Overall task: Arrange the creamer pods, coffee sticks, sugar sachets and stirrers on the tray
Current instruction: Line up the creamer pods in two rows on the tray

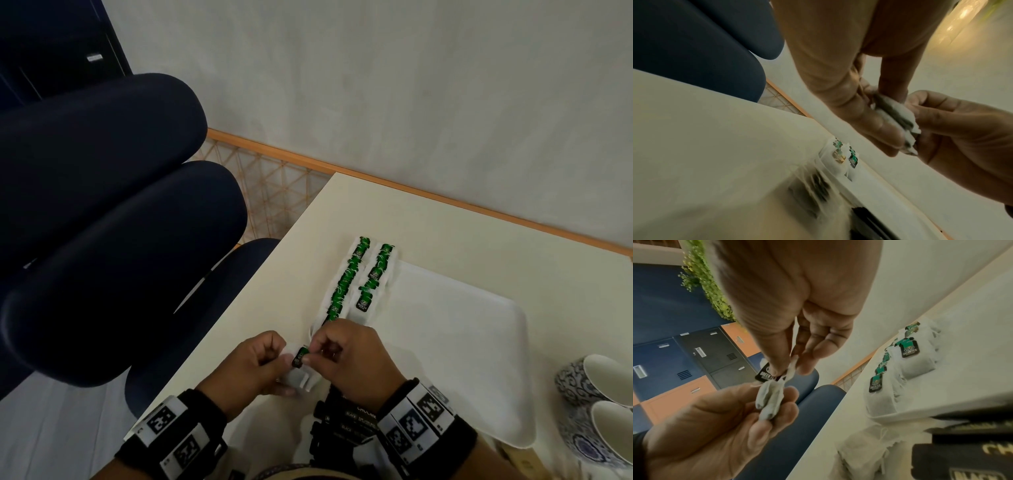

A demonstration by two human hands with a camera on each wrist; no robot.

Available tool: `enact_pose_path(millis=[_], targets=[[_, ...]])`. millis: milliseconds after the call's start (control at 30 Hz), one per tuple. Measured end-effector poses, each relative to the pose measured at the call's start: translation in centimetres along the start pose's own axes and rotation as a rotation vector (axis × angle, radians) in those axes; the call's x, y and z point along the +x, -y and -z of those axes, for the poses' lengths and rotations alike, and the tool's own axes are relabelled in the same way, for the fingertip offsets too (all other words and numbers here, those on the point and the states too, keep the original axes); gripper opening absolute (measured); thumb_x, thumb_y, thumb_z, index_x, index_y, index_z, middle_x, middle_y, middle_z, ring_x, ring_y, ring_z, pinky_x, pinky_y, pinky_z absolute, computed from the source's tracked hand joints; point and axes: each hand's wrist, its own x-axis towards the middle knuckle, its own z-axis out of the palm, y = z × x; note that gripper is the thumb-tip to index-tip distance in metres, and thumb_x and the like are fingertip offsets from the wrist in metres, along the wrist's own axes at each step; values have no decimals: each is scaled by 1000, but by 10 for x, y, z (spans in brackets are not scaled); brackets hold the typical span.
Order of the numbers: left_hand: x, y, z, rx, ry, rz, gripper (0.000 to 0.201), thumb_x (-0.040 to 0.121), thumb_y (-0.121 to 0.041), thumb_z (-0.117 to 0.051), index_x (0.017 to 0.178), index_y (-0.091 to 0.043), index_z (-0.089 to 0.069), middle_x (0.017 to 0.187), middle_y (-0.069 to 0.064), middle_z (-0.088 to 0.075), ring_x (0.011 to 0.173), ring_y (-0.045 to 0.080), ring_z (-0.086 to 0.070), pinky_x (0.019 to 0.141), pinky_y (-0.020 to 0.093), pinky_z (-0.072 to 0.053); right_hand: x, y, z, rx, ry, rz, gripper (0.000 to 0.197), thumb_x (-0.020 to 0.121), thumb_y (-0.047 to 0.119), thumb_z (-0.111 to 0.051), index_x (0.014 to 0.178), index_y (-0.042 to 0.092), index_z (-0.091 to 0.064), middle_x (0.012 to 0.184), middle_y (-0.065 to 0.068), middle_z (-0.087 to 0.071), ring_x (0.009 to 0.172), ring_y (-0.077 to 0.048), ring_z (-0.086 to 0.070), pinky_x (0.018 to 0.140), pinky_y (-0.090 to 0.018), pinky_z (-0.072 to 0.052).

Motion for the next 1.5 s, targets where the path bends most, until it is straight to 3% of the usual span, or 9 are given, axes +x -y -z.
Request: enact_pose_path(millis=[167, 267, 367, 533, 700, 800, 1100, 1233, 1500], targets=[[0, -5, 0, -138, 21, 75, 11, 94, -8, -52, 86, -5, -45, 86, 24, -61, 74, 27, -63, 65, 38, -59, 0, 4, -1, -2, -23, 85, 11, 75, 23, -76, 72, 26, -65, 91, 12, -56, 86, -5, -56, 71, -8, -39], [-1, -8, 2, -230, 36, 88, 21, 90, -18, -60, 99, -3, -49, 90, 23, -66, 77, 31, -66, 67, 38, -56, -1, 10, 2, 27, -12, 172, 10, 74, 22, -74, 73, 23, -64, 92, 12, -58, 92, -8, -57, 79, -22, -47], [-2, -11, 2, -278, 69, 108, 39, 88, -30, -50, 110, 3, -53, 95, 22, -67, 80, 30, -69, 67, 37, -57, -2, 15, 6, 35, 43, 186, 10, 76, 21, -72, 73, 23, -63, 84, 11, -65, 87, -9, -58, 75, -30, -48], [-2, -6, 3, -251, 59, 82, 35, 85, -13, -64, 111, 5, -52, 93, 18, -69, 80, 28, -68, 69, 36, -56, -1, 20, 8, 42, 88, 80, 12, 80, 26, -72, 75, 28, -61, 79, 8, -67, 77, -10, -61, 67, -17, -46], [-1, -6, -2, -51, -22, -23, 11, 95, -8, -55, 105, -4, -58, 81, 12, -68, 70, 21, -63, 61, 30, -50, -2, 22, 8, 104, 105, -73, 32, 71, 43, -80, 90, 29, -58, 78, 6, -67, 72, -10, -64, 63, -18, -50], [0, -8, -5, -9, -33, -70, 14, 88, -18, -61, 100, -11, -63, 80, 13, -66, 70, 22, -59, 60, 30, -48, 0, 21, 6, 63, 83, -104, 26, 74, 32, -79, 91, 31, -59, 73, 7, -67, 70, -7, -63, 64, -15, -49], [4, -8, -1, -11, -170, -52, 22, 98, -12, -47, 94, 2, -63, 79, 11, -66, 72, 24, -59, 68, 39, -53, -5, 26, 16, 119, 213, -23, 20, 78, 19, -78, 96, 25, -71, 75, 13, -65, 69, -4, -61, 64, -9, -42], [2, -8, -2, 68, -178, -72, 22, 98, -10, -48, 87, -5, -67, 72, 7, -67, 66, 17, -62, 66, 34, -54, -2, 34, 25, 232, 284, -24, 26, 77, 14, -79, 99, 23, -69, 77, 12, -66, 69, -3, -60, 69, -17, -49], [-1, -8, -8, 74, -57, -95, 36, 95, -28, -56, 93, 8, -61, 77, 19, -58, 74, 23, -60, 71, 32, -57, 14, 27, 22, 192, 77, -174, 20, 77, 8, -78, 91, 17, -69, 71, 8, -66, 62, 2, -58, 65, -11, -47]])
